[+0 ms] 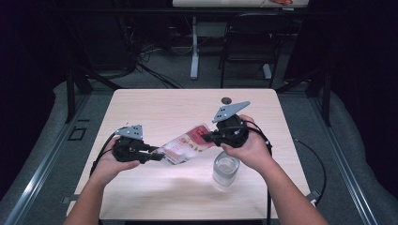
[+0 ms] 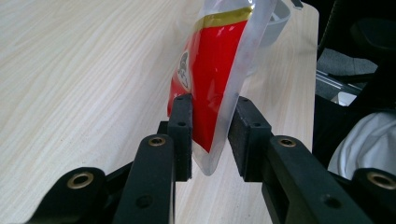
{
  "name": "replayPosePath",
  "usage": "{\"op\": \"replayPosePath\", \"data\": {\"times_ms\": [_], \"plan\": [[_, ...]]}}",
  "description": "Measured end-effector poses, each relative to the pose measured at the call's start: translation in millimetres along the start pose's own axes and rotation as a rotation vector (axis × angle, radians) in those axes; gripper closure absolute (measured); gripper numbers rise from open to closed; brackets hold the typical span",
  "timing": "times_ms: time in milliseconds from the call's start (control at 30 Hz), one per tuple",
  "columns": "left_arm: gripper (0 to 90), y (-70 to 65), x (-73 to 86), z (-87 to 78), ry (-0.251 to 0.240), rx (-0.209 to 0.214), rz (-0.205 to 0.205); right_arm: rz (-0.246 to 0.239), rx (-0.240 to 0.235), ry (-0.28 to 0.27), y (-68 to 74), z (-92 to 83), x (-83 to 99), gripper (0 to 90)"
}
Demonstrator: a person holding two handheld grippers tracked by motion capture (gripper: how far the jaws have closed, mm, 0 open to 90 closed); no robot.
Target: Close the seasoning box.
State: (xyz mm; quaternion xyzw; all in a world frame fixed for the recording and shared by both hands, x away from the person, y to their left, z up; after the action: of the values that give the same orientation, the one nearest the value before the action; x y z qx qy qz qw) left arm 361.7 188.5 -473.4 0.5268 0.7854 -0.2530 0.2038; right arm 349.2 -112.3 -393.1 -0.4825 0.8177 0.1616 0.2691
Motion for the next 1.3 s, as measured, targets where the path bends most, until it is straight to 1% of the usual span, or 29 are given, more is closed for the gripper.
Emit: {"op": "replayPosePath", "data": {"times_ms": [300, 367, 500, 600, 733, 800, 900, 933, 967, 1100, 1133, 1300], "plan": [[72.6, -1.4, -0.7, 0.7, 0.008, -0.003, 0.000, 0.027, -0.013, -0.007, 0.3, 5.6, 15.1, 89.5], [72.7, -2.3, -1.1, 0.7, 0.020, -0.006, -0.004, 0.028, -0.013, -0.005, 0.8, 7.2, 17.9, 89.5], [72.8, -3.2, -1.5, 0.7, 0.022, -0.007, -0.004, 0.029, -0.013, -0.001, 1.3, 8.7, 21.6, 89.5], [72.9, -4.3, -2.0, 0.4, 0.032, -0.008, 0.001, 0.033, -0.018, -0.010, 1.9, 9.3, 25.3, 89.5], [73.0, -5.3, -1.9, 1.8, 0.035, 0.001, -0.002, 0.047, -0.029, -0.023, 2.4, 12.5, 33.5, 89.5], [73.1, -6.1, -1.7, 2.2, 0.036, 0.004, 0.005, 0.045, -0.031, -0.023, 2.0, 13.0, 35.0, 89.5], [73.4, -6.9, -1.6, 2.1, 0.033, 0.014, 0.001, 0.047, -0.036, -0.038, 1.2, 14.9, 39.9, 89.4], [73.5, -7.6, -2.1, 0.9, 0.048, 0.004, 0.002, 0.047, -0.038, -0.045, 1.0, 15.8, 40.9, 89.4], [73.5, -7.6, -2.1, 0.9, 0.048, 0.004, 0.002, 0.047, -0.038, -0.045, 1.0, 15.8, 40.9, 89.4], [73.6, -9.3, -2.9, -0.4, 0.064, 0.001, -0.008, 0.049, -0.047, -0.061, 0.0, 19.2, 44.7, 89.4], [73.6, -10.1, -3.2, -1.1, 0.069, 0.001, -0.017, 0.047, -0.053, -0.069, -0.4, 21.0, 46.2, 89.3], [73.8, -10.3, -2.4, -3.7, 0.087, 0.001, -0.026, 0.045, -0.070, -0.089, -1.5, 27.1, 49.4, 89.4]]}}
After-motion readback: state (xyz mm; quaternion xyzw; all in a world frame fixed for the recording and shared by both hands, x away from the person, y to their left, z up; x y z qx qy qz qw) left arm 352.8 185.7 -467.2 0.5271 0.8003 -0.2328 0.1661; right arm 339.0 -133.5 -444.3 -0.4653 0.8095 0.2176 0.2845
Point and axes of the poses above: each handheld gripper's, and its own axes: z roughly forward along the jaws, x roughly out of its underside, y roughly to its left, the point moved 2 cm from there along z, roughly forward along the jaws, and after that the axes turned 13 degrees about y, right-handed, at the moved point
